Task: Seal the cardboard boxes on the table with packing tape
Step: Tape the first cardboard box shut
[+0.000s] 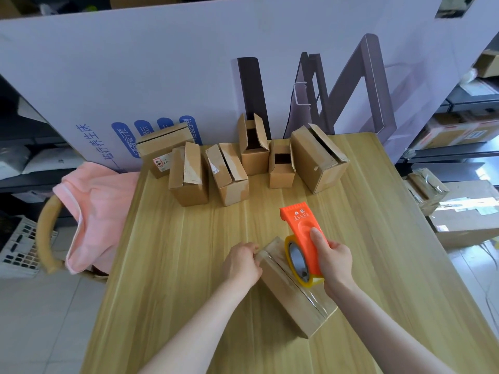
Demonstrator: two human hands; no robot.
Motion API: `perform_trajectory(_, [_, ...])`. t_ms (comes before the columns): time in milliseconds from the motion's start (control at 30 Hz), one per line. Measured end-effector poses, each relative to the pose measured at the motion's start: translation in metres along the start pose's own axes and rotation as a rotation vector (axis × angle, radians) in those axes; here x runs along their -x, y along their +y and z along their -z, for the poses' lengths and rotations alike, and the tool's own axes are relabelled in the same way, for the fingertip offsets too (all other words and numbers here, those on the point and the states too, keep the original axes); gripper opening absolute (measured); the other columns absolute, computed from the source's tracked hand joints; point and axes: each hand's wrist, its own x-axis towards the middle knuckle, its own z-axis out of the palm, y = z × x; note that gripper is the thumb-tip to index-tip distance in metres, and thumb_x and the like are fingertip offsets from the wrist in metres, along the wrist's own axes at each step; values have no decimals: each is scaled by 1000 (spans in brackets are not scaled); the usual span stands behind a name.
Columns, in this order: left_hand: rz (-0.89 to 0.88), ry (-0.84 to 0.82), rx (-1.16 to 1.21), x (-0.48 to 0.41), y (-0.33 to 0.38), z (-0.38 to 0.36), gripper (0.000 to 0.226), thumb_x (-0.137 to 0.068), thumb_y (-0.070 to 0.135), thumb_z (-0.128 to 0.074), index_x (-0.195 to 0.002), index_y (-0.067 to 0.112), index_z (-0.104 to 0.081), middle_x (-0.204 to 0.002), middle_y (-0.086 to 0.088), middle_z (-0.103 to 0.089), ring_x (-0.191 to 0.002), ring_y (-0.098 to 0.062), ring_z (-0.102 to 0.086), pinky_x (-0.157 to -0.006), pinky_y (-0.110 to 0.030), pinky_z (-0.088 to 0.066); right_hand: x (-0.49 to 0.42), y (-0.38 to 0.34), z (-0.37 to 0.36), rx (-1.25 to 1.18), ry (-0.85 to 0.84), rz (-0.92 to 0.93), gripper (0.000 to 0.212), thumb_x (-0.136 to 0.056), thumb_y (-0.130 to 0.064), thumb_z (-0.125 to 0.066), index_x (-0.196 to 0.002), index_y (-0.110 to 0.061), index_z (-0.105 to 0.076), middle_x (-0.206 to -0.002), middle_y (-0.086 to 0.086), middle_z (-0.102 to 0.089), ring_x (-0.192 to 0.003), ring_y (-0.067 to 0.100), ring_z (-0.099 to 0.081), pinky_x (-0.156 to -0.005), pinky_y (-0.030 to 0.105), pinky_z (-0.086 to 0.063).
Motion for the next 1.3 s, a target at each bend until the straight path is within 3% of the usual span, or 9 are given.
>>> perform_trajectory(133, [-118,-13,9,-4,9,-3,53,-82,5,-62,-131,22,-56,-129,7,-48,-116,-15,-52,-93,-25,-47,-1,-1,3,-42,12,-27,44,-84,-47,-68,-62,-9,-65,-52,3,-61,-45,13,-56,-45,24,-42])
perform_trajectory(300, [-200,-56,39,-14,23,-2,30,-89,14,-56,-116,24,-63,-114,3,-58,-104,-19,-57,-82,-26,-48,-5,0,6,-43,13,-37,43,-84,-47,-68,-65,-9,-66,-49,-1,-60,-41,9,-56,-41,20,-42])
perform_trajectory(467, [-206,-326,-104,-33,34,9,48,-87,11,-45,-130,31,-50,-125,1,-48,-112,-24,-52,-81,-32,-48,-7,0,5,-40,-5,-49,45,-83,-49,-68,-69,-6,-66,-57,5,-62,-48,14,-57,-45,23,-43])
perform_trajectory(600, [-185,-483,-155,-42,34,16,59,-87,12,-44,-141,32,-38,-135,-4,-40,-119,-28,-48,-91,-37,-49,-8,1,6,-55,-11,-72,46,-83,-50,-68,-74,-4,-68,-62,8,-65,-52,18,-60,-48,25,-44])
perform_trajectory(700, [-185,-437,-252,-45,37,19,63,-84,15,-55,-143,30,-37,-141,-3,-39,-126,-28,-43,-96,-40,-47,-8,2,8,-71,-7,-84,48,-84,-50,-67,-74,-4,-67,-64,11,-65,-55,21,-60,-52,27,-47])
perform_trajectory(800, [-297,-377,-365,-48,44,23,75,-80,14,-63,-146,27,-30,-149,-1,-31,-138,-27,-27,-105,-43,-39,-9,2,9,-75,0,-89,48,-84,-51,-66,-72,-4,-66,-66,12,-65,-58,23,-61,-56,31,-47])
perform_trajectory(1000, [-384,-467,-424,-54,53,30,57,-86,19,-60,-140,26,-43,-143,1,-43,-133,-24,-37,-102,-42,-43,-9,2,9,-75,6,-97,46,-83,-53,-66,-71,-9,-67,-62,8,-66,-53,19,-62,-51,27,-48])
perform_trajectory(1133, [-486,-474,-590,-55,60,34,66,-85,19,-61,-145,26,-34,-150,4,-34,-139,-21,-28,-108,-44,-31,-9,2,9,-78,-5,-98,45,-84,-54,-65,-73,-10,-68,-63,7,-68,-53,18,-63,-49,26,-48])
perform_trajectory(1300, [-527,-387,-668,-56,66,33,41,-80,25,-66,-120,27,-59,-122,3,-58,-121,-21,-46,-98,-39,-37,-11,3,10,-86,1,-103,47,-83,-53,-66,-72,-7,-68,-63,9,-67,-54,20,-63,-53,29,-50])
